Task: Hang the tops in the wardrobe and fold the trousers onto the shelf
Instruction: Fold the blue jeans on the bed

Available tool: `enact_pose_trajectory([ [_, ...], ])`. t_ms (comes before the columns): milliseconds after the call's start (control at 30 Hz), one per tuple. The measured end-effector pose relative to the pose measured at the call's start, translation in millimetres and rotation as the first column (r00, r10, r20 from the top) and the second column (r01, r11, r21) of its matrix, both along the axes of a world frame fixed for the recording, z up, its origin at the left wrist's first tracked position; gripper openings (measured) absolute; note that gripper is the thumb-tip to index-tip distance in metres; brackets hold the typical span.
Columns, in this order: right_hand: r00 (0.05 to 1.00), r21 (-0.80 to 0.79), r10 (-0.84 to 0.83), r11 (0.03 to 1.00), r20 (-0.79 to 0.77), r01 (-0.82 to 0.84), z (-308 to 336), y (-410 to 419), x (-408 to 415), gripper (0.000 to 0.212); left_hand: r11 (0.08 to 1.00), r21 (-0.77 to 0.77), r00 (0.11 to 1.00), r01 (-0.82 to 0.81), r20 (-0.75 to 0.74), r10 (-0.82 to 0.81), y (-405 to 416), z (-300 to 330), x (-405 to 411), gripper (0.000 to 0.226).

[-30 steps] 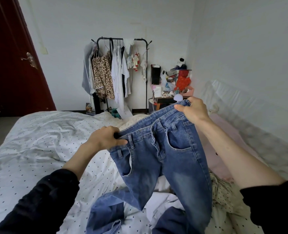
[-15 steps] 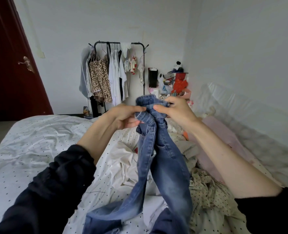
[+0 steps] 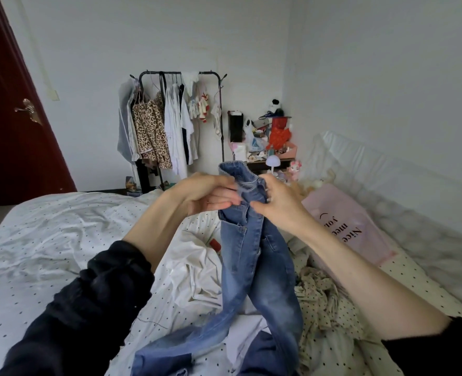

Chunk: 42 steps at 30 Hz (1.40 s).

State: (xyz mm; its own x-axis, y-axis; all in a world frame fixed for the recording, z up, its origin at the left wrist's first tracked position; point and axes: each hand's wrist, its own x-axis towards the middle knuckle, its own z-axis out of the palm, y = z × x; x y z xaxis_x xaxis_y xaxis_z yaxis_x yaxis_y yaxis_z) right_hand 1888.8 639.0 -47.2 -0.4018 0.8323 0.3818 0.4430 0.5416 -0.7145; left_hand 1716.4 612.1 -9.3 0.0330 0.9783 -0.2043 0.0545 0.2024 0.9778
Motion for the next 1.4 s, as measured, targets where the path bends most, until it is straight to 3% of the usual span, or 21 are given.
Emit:
enact_pose_trajectory([
  [67, 0.993, -0.069, -0.015, 0.998, -0.117, 0.007, 5.3, 6.7, 9.8, 0.034, 0.997, 0.079, 0.999, 0.028, -0.023, -0.026, -1.5, 0.3, -5.5, 0.018],
  [133, 0.979, -0.132, 0.029, 0.99, -0.204, -0.057, 18.3, 10.4, 18.7, 0.038, 0.983, 0.176, 0.997, -0.046, -0.06, 0.057, 0.2, -9.2, -19.2, 0.025],
  [200, 0.969, -0.154, 0.064, 0.983, -0.239, -0.103, 40.6, 13.5, 25.9, 0.046, 0.967, 0.229, 0.983, -0.11, -0.119, 0.14, 3.7, -19.5, -33.6, 0.068],
  [267, 0.962, -0.121, 0.12, 0.981, -0.243, -0.153, 67.8, 17.1, 29.4, 0.052, 0.978, 0.207, 0.991, -0.012, -0.128, 0.039, 5.7, -19.9, -40.1, 0.106],
  [333, 0.943, -0.093, 0.183, 0.972, -0.277, -0.216, 93.6, 17.3, 28.0, 0.048, 0.966, 0.223, 0.99, 0.128, -0.093, -0.11, 10.0, -12.1, -40.1, 0.115],
  [400, 0.924, -0.074, 0.219, 0.964, -0.312, -0.254, 118.1, 16.7, 24.7, 0.042, 0.947, 0.288, 0.99, 0.14, -0.033, -0.136, 11.8, 8.2, -37.1, 0.102],
  [500, 0.898, -0.034, 0.201, 0.972, -0.39, -0.233, 149.6, 24.0, 22.6, 0.039, 0.9, 0.428, 0.995, 0.083, -0.084, -0.052, 9.2, 53.3, -32.3, 0.047],
  [567, 0.869, -0.003, 0.166, 0.982, -0.466, -0.189, 168.8, 29.4, 20.2, 0.038, 0.859, 0.512, 0.991, 0.019, -0.121, 0.05, 6.6, 85.1, -30.7, 0.029],
  [700, 0.793, -0.025, 0.137, 0.982, -0.593, -0.189, 185.5, 33.2, 12.2, 0.035, 0.747, 0.659, 0.978, -0.087, -0.086, 0.189, 6.2, 137.8, -24.5, 0.03],
  [833, 0.839, -0.196, 0.216, 0.915, -0.499, -0.352, 149.1, 35.1, 6.7, 0.064, 0.677, 0.719, 0.965, -0.158, -0.033, 0.261, 3.3, 168.1, -27.2, 0.031],
  [967, 0.888, -0.295, 0.275, 0.871, -0.369, -0.393, 120.7, 39.6, 3.2, 0.04, 0.671, 0.724, 0.966, -0.16, -0.025, 0.257, -2.0, 183.4, -31.5, 0.028],
  [1067, 0.876, -0.275, 0.302, 0.867, -0.376, -0.416, 126.3, 40.2, 4.4, 0.03, 0.675, 0.71, 0.958, -0.199, -0.005, 0.287, -4.0, 189.7, -37.1, 0.027],
  [1167, 0.932, -0.178, 0.203, 0.948, -0.302, -0.265, 135.1, 38.8, -3.1, 0.005, 0.686, 0.653, 0.91, -0.322, 0.014, 0.414, 0.6, 184.1, -49.5, 0.026],
  [1233, 0.979, -0.079, 0.075, 0.993, -0.191, -0.092, 130.2, 38.5, -12.0, 0.019, 0.715, 0.582, 0.852, -0.388, -0.07, 0.519, 4.2, 166.7, -59.5, 0.03],
  [1300, 0.982, -0.119, 0.004, 0.993, -0.189, -0.027, 119.4, 36.0, -17.6, 0.021, 0.789, 0.463, 0.816, -0.403, -0.208, 0.539, 4.1, 143.1, -68.4, 0.035],
  [1400, 0.959, -0.247, -0.008, 0.967, -0.283, -0.065, 107.2, 28.3, -21.5, 0.033, 0.929, 0.167, 0.865, -0.33, -0.339, 0.369, -4.2, 101.2, -86.5, 0.061],
])
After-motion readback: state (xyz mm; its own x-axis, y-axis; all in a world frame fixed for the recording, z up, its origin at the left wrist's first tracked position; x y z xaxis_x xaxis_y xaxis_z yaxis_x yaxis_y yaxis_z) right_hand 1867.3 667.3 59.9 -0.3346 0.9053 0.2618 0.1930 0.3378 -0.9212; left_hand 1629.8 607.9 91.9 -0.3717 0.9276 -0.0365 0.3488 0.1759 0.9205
